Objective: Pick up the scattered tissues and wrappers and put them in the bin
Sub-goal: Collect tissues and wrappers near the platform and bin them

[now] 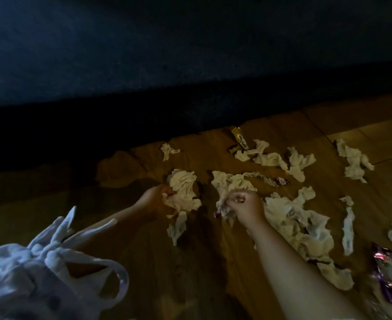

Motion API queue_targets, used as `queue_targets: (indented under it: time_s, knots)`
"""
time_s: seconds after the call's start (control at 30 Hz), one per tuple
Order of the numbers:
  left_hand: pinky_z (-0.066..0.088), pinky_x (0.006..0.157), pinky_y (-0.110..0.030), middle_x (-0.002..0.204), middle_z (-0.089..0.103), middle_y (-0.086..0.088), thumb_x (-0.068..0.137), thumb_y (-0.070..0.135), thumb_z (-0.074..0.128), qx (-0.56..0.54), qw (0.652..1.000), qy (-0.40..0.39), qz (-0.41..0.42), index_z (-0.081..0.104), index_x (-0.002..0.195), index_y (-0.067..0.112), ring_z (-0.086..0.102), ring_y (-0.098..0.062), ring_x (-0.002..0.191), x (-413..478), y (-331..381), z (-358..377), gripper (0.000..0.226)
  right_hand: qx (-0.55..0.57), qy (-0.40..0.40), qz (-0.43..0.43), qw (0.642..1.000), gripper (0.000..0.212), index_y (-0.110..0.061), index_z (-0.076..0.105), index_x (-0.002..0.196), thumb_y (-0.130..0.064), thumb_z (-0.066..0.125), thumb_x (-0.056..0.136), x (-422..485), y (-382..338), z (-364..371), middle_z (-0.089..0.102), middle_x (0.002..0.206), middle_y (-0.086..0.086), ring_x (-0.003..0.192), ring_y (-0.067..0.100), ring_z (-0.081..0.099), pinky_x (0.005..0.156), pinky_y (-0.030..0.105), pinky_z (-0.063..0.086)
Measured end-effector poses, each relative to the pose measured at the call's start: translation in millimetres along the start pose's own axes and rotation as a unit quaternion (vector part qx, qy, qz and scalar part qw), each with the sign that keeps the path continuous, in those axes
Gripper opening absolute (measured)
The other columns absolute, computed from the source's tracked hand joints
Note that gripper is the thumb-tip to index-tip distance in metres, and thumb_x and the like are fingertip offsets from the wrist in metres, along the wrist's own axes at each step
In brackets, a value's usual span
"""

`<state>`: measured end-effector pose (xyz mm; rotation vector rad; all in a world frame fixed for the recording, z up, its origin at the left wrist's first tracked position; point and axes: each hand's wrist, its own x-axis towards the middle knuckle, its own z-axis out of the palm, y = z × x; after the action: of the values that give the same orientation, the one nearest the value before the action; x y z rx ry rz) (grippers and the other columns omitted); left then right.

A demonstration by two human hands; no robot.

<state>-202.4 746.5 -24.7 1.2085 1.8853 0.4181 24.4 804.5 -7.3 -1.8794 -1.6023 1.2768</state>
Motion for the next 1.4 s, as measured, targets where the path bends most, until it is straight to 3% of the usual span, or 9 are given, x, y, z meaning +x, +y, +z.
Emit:
queue_targets:
  time_s: [0.1,0.33,0.5,0.63,0.77,0.9,1.03,1.23,1.4]
  knots:
    - [0.049,0.066,-0.015,0.127,0.045,0.001,0.076,0.017,0.073,-0.047,0.997,-0.060,0.005,0.048,0.127,0.022,0.052,-0.013,0.108,-7.9,-1.1,10.7,0.057,-0.089,-0.048,-0.007,0.995,0.022,0.002,0.062,0.108,-0.008,0.059,0.088,4.4,7.5,7.9,0.038,0.145,0.010,0.126,0.022,0.045,0.085,0.018,0.041]
    - [0.051,0.094,-0.034,0.128,0.046,-0.002,0.078,0.023,0.072,0.005,0.995,-0.092,-0.022,0.049,0.125,0.020,0.051,-0.019,0.115,-14.5,1.4,33.4,0.052,-0.158,-0.056,-0.052,0.985,0.022,-0.018,0.064,0.108,-0.017,0.061,0.086,-12.1,41.9,30.9,0.061,0.116,-0.002,0.105,0.011,0.056,0.070,0.013,0.037]
    - [0.052,0.079,-0.024,0.127,0.050,-0.007,0.084,0.010,0.063,0.010,0.994,-0.096,-0.042,0.050,0.123,0.013,0.052,-0.014,0.103,-14.1,5.2,44.2,0.041,0.002,0.010,-0.078,0.997,0.031,-0.019,0.056,0.110,-0.009,0.066,0.082,-11.3,28.0,17.8,0.060,0.113,-0.002,0.092,0.005,0.056,0.054,0.007,0.042]
    - [0.047,0.062,-0.018,0.120,0.051,-0.005,0.088,0.005,0.057,-0.047,0.991,-0.112,-0.050,0.049,0.124,0.011,0.050,-0.012,0.097,-10.7,9.1,40.0,0.037,0.122,0.028,-0.050,0.991,0.049,-0.020,0.047,0.125,-0.014,0.069,0.081,11.7,-3.3,8.1,0.056,0.121,0.000,0.102,0.011,0.055,0.075,0.021,0.052]
    - [0.053,0.087,-0.031,0.113,0.062,-0.006,0.077,0.016,0.072,-0.101,0.992,-0.070,-0.018,0.057,0.113,0.011,0.062,-0.019,0.103,1.5,17.1,21.2,0.040,0.079,0.007,0.012,0.997,0.046,-0.012,0.049,0.130,-0.018,0.063,0.087,41.8,-26.4,6.7,0.055,0.121,0.007,0.106,0.021,0.054,0.075,0.026,0.045]
    - [0.051,0.065,-0.020,0.114,0.060,-0.004,0.080,0.024,0.069,-0.130,0.991,0.013,-0.031,0.055,0.121,0.013,0.061,-0.011,0.089,18.5,25.5,1.5,0.044,0.028,-0.030,0.066,0.997,0.040,-0.008,0.054,0.126,-0.015,0.062,0.088,62.6,-24.3,13.3,0.054,0.131,0.012,0.118,0.030,0.051,0.089,0.033,0.046]
    - [0.047,0.074,-0.024,0.128,0.054,-0.009,0.079,0.020,0.071,-0.193,0.976,0.068,-0.073,0.048,0.130,0.010,0.057,-0.023,0.111,36.6,38.1,-3.5,0.057,-0.060,-0.067,0.042,0.995,0.038,-0.011,0.056,0.124,-0.022,0.062,0.088,59.2,-10.0,18.0,0.055,0.129,0.011,0.109,0.026,0.054,0.069,0.024,0.046]
    - [0.041,0.080,-0.020,0.132,0.050,-0.009,0.077,0.017,0.073,-0.146,0.983,0.042,-0.105,0.051,0.127,0.008,0.052,-0.023,0.118,51.5,52.0,16.2,0.055,-0.037,-0.050,0.037,0.997,0.044,-0.011,0.056,0.123,-0.023,0.069,0.082,38.7,9.1,21.4,0.056,0.129,0.009,0.116,0.026,0.054,0.092,0.036,0.047]
    - [0.042,0.064,-0.018,0.127,0.051,-0.013,0.078,0.006,0.071,-0.115,0.987,0.018,-0.112,0.053,0.122,0.003,0.050,-0.014,0.088,50.3,51.4,32.3,0.047,0.100,-0.009,0.057,0.993,0.040,-0.024,0.056,0.106,-0.020,0.078,0.073,31.2,17.8,13.1,0.060,0.119,0.006,0.105,0.023,0.057,0.084,0.039,0.051]
